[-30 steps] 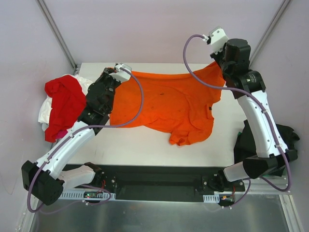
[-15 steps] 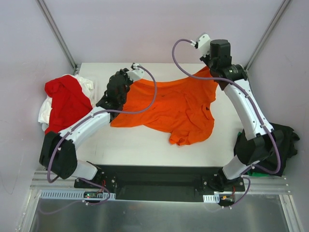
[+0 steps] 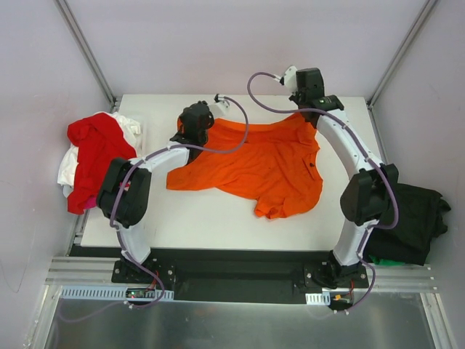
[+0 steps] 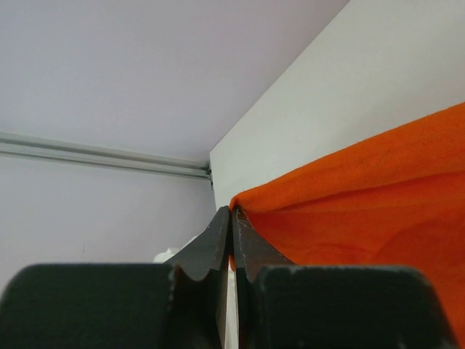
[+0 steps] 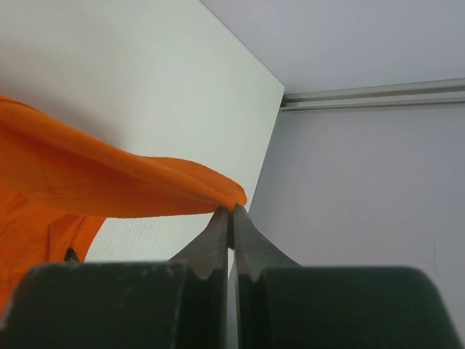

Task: Fold and stack the t-shirts
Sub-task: Flatten out the tshirt, then grap the side of the flattened tshirt closest away from the robot with both arms

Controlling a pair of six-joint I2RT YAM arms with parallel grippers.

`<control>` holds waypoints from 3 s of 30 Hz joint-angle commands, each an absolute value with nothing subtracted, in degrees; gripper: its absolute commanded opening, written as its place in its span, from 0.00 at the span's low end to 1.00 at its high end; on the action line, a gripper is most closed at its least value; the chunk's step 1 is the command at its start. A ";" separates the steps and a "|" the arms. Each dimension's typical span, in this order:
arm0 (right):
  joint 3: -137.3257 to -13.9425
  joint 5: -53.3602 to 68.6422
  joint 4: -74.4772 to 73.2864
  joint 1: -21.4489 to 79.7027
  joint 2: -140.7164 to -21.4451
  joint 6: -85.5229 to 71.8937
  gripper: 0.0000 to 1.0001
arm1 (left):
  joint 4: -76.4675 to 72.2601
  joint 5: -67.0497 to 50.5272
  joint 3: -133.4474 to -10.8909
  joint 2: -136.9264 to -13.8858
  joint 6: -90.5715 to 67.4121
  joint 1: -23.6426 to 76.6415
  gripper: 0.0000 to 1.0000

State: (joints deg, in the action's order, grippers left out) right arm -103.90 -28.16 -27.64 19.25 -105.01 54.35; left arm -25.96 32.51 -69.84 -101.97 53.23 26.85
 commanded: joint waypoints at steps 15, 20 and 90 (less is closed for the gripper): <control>-114.42 -32.60 -22.76 17.40 -119.35 55.81 0.01 | -29.36 39.90 -86.30 -118.38 60.47 23.99 0.00; -118.12 -33.04 -20.76 17.05 -122.25 55.72 0.01 | -29.53 40.87 -90.16 -121.19 60.91 23.82 0.00; -48.25 -14.68 -39.47 56.51 -74.96 39.02 0.89 | -4.48 22.94 -62.93 -88.68 33.58 22.50 0.99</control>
State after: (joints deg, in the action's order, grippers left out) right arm -47.75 -15.75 -41.47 55.11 -73.52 40.47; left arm -3.68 24.25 -59.94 -86.78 35.42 23.09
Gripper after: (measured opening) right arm 0.899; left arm 0.993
